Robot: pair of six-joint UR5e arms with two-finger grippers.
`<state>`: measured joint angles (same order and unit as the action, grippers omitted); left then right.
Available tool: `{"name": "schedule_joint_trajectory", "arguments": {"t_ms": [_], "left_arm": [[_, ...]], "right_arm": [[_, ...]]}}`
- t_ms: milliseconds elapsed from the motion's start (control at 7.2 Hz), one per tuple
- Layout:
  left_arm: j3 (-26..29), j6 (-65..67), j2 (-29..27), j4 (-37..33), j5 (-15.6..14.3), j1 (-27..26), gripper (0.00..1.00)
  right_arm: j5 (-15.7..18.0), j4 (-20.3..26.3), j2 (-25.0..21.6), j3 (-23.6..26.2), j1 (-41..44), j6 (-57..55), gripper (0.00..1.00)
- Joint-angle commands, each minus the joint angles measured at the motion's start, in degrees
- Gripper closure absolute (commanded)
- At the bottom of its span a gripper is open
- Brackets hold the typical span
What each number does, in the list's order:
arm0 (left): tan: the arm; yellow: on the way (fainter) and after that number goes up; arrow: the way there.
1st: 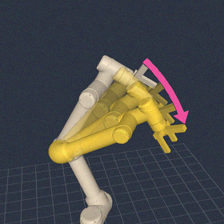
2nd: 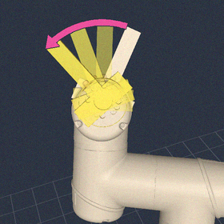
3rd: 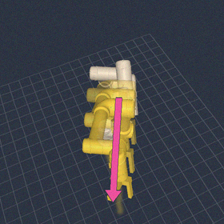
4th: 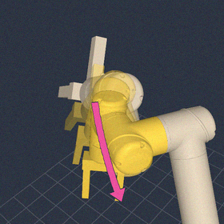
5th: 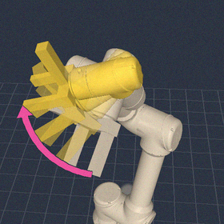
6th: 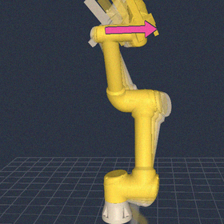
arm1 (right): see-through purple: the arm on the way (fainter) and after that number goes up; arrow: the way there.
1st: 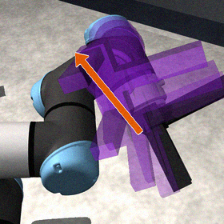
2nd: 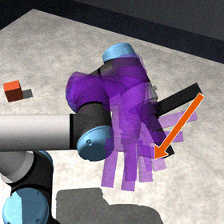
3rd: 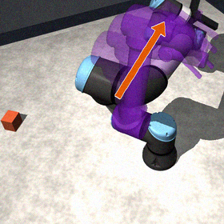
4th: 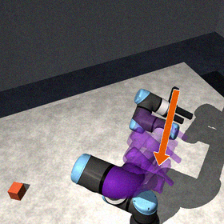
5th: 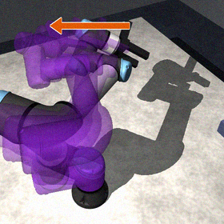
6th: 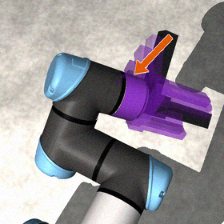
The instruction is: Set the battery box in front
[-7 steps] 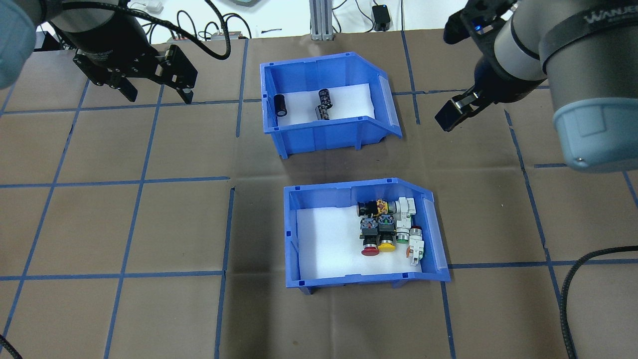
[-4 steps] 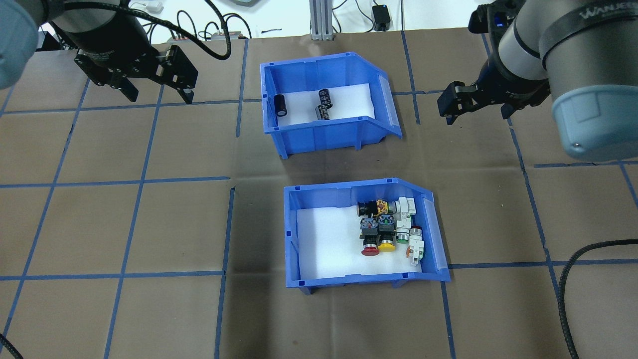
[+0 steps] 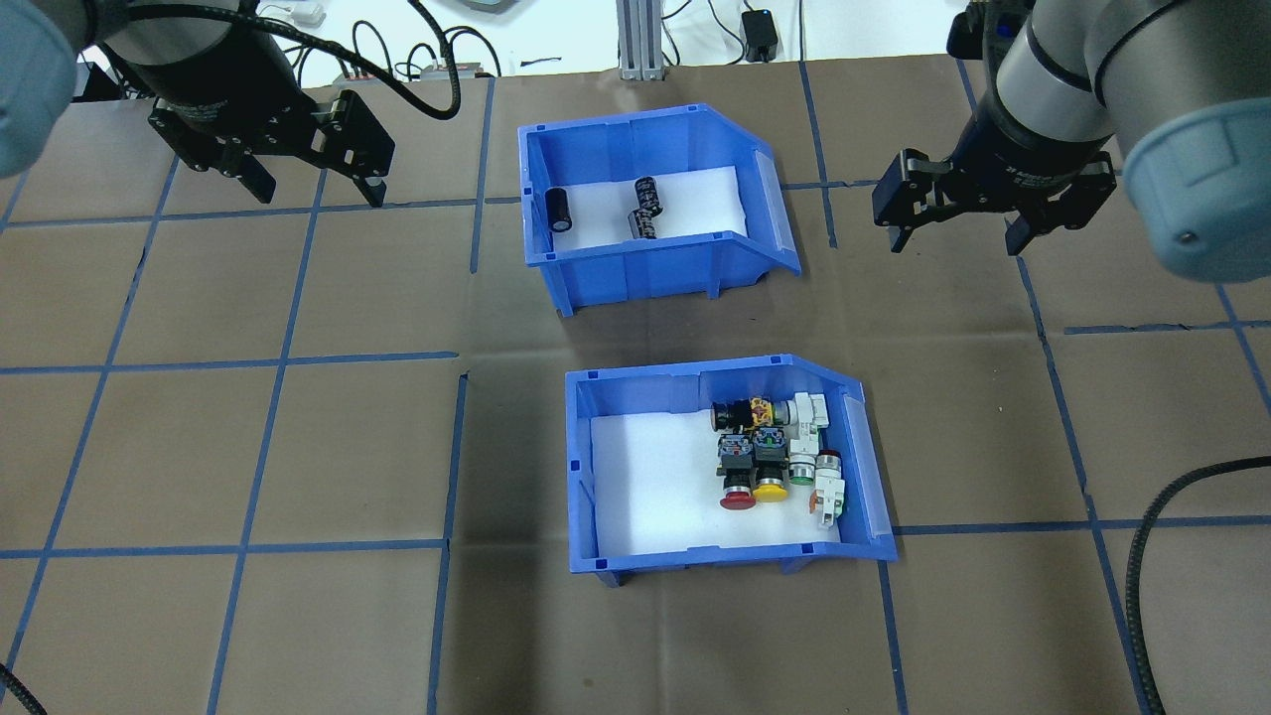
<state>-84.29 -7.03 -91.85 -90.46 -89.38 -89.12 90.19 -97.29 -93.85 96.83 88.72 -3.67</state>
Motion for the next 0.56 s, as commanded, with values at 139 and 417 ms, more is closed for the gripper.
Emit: {"name": "schedule_joint_trajectory", "arguments": {"t_ms": [139,417], "left_arm": [[0.0,0.0,0.0,-0.1,0.0,0.0,0.0],[0.0,0.0,0.0,-0.1,0.0,0.0,0.0]], "right_arm": [[0.1,0.7,0.4,-1.7,0.0,0.0,0.0],[0.0,0.6,1.1,-1.9,0.0,0.0,0.0]]}}
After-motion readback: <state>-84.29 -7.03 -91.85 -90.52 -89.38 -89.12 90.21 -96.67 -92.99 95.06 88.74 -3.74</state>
